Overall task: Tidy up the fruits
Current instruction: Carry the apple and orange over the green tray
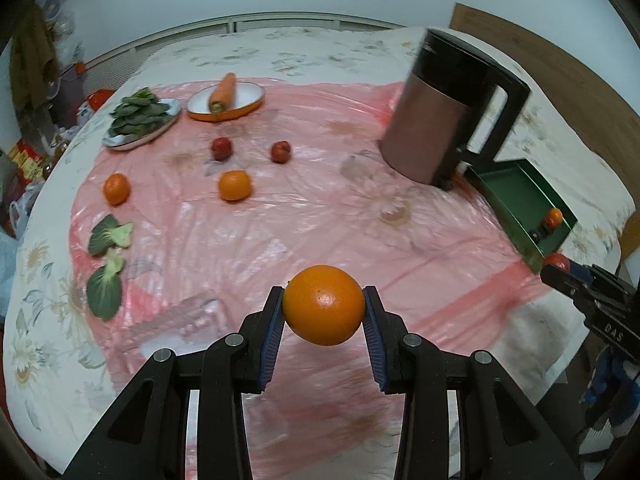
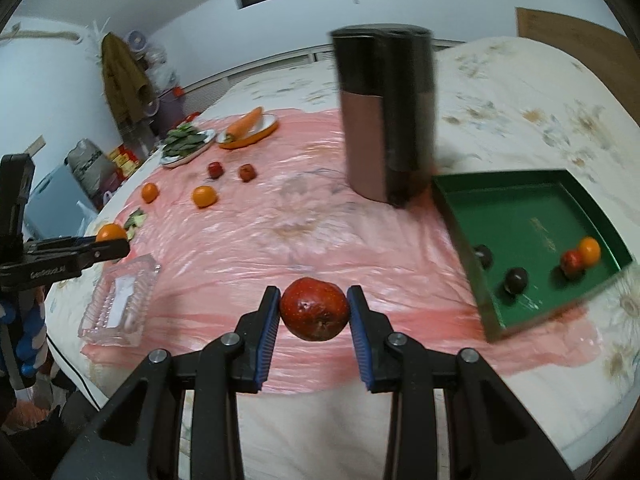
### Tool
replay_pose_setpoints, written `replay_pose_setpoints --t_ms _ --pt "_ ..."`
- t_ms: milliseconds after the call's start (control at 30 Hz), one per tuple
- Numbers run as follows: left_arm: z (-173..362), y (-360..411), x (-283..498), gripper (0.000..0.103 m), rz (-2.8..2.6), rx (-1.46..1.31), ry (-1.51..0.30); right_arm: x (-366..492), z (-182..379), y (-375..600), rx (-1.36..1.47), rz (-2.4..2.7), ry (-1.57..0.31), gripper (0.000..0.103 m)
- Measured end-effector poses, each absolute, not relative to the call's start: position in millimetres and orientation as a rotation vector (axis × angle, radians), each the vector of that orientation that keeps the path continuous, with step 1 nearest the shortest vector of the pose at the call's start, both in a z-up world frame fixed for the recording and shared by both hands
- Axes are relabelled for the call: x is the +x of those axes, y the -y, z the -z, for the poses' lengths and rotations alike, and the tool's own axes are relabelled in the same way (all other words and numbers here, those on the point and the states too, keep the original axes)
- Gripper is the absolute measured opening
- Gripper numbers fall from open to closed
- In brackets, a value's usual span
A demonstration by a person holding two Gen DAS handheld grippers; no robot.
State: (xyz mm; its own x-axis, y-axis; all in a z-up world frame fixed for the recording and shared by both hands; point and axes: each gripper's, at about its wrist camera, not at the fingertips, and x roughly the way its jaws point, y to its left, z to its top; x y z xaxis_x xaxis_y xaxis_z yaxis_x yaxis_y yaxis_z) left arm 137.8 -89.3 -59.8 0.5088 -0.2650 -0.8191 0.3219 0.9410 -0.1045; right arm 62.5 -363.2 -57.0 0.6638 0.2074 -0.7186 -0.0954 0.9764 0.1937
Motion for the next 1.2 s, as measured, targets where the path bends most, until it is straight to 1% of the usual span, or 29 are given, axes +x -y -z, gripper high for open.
replay_pose_setpoints --t_ms 400,733,1200 --pt "61.4 183.0 133.9 0.033 0.504 0.158 -0.995 54.2 70.2 449.8 0.228 -0.041 -0.81 0.019" --pt "70.9 272.2 146.6 0.033 0.646 0.22 -1.017 65.0 81.9 519.2 0.265 0.059 -0.813 0.019" --pt "81.2 384.1 191.8 0.033 0.754 0.307 -0.987 103.6 107.8 562.9 0.286 0.105 -0.812 0.019"
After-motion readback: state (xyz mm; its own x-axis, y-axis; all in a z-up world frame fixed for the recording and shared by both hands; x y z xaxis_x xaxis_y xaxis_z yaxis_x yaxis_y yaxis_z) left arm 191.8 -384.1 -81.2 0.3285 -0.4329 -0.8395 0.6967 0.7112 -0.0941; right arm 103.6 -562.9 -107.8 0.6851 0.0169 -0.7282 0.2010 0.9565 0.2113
